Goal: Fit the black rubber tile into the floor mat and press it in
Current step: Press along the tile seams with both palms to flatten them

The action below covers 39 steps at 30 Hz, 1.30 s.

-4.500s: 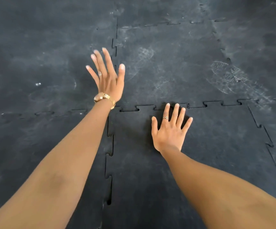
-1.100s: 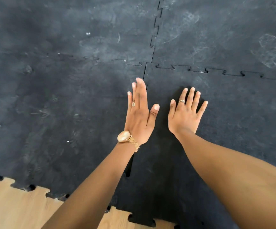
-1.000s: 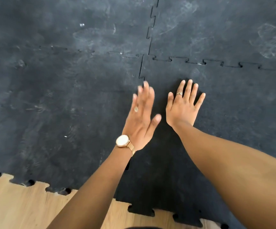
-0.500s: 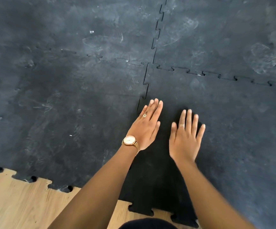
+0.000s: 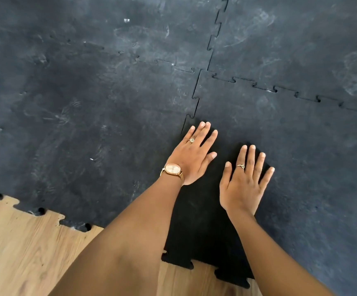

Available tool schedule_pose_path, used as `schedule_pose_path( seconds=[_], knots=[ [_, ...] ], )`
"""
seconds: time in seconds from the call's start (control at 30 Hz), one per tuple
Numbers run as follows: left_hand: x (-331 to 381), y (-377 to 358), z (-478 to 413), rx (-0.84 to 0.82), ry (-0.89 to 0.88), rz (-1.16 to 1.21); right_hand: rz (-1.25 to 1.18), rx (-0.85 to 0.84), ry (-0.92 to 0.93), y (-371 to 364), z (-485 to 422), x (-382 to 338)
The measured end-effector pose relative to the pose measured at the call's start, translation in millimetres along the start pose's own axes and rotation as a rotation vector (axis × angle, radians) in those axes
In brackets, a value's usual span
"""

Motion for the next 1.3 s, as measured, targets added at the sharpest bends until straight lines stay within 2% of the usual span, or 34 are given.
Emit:
schedule_pose_path(
  seconds=[0.13,0.2,0.27,0.33,0.37,0.4,0.5,0.57,0.63,0.73,0.8,0.87,0.93,1.0,1.07,1.1,1.13,1.2,1.23,1.3],
  knots=[
    [2.3,3.1,1.1,0.004,0.015,-0.014,-0.014,-0.017,-0.002,-0.9,-0.5,-0.9],
    [10.7,18.2,1.3,0.084,0.000,-0.008,-0.034,-0.015,-0.001,0.1,0.0,-0.2],
    [16.1,54.1,1.3,0.272,0.063,0.043,-0.033,-0.007,0.007,-1.0,0.3,0.0],
    [14.3,92.7,15.0,0.522,0.241,0.133,-0.046,-0.007,0.007,-1.5,-0.2,0.7],
    [12.5,98.9,24.7,0.594,0.316,0.172,-0.049,-0.001,0.008,-1.7,0.0,1.0],
    [12.7,92.6,33.6,0.583,0.356,0.142,-0.049,0.009,0.009,-1.6,-0.1,1.0],
    [11.1,27.2,52.3,0.227,0.319,-0.026,-0.059,0.011,0.006,-2.0,0.3,0.7],
    [4.6,5.0,54.6,0.118,0.290,-0.020,-0.051,0.017,0.015,-1.6,0.0,-0.1],
    [11.5,22.2,49.4,0.173,0.273,0.111,-0.055,0.004,0.012,-0.3,-0.9,1.1],
    [21.2,65.1,55.4,0.402,0.325,0.385,-0.051,-0.006,0.016,-0.2,-0.5,-0.8],
    [21.1,70.0,69.5,0.455,0.415,0.311,-0.055,-0.007,0.008,-0.1,-1.0,-0.1],
    [14.1,45.8,83.7,0.336,0.519,0.121,-0.054,-0.008,0.010,0.6,-0.3,-0.3],
    [5.2,25.5,85.4,0.237,0.541,0.046,-0.045,-0.012,0.015,0.3,-0.5,-1.1],
    [5.9,33.7,86.8,0.298,0.557,0.119,-0.047,-0.020,0.008,0.7,-1.7,0.0],
    [5.0,51.6,112.5,0.456,0.662,0.156,-0.040,-0.021,0.011,0.3,-0.5,0.0],
    [5.5,52.8,132.4,0.480,0.741,0.113,-0.035,-0.019,0.014,0.0,-0.1,-0.2],
    [7.4,48.9,151.9,0.448,0.813,0.031,-0.036,-0.019,0.013,0.2,-0.7,-0.1],
    [5.0,29.9,176.4,0.277,0.906,-0.125,-0.042,-0.023,0.011,-0.1,-0.4,-0.4],
    [2.4,21.6,178.9,0.198,0.922,-0.160,-0.040,-0.018,0.012,-0.4,-0.1,-0.5],
    [3.3,21.7,173.3,0.163,0.911,-0.177,-0.045,-0.018,0.008,0.3,-0.4,0.6]
  ],
)
Point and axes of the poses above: each hand's wrist, its own z-axis away from the middle knuckle, its own y-axis out of the back of the hand, x = y × z, the point moved 7 cm from there along -z, towards the middle knuckle, and after that the axes turned 6 degrees about x, right-handed, at the moved point
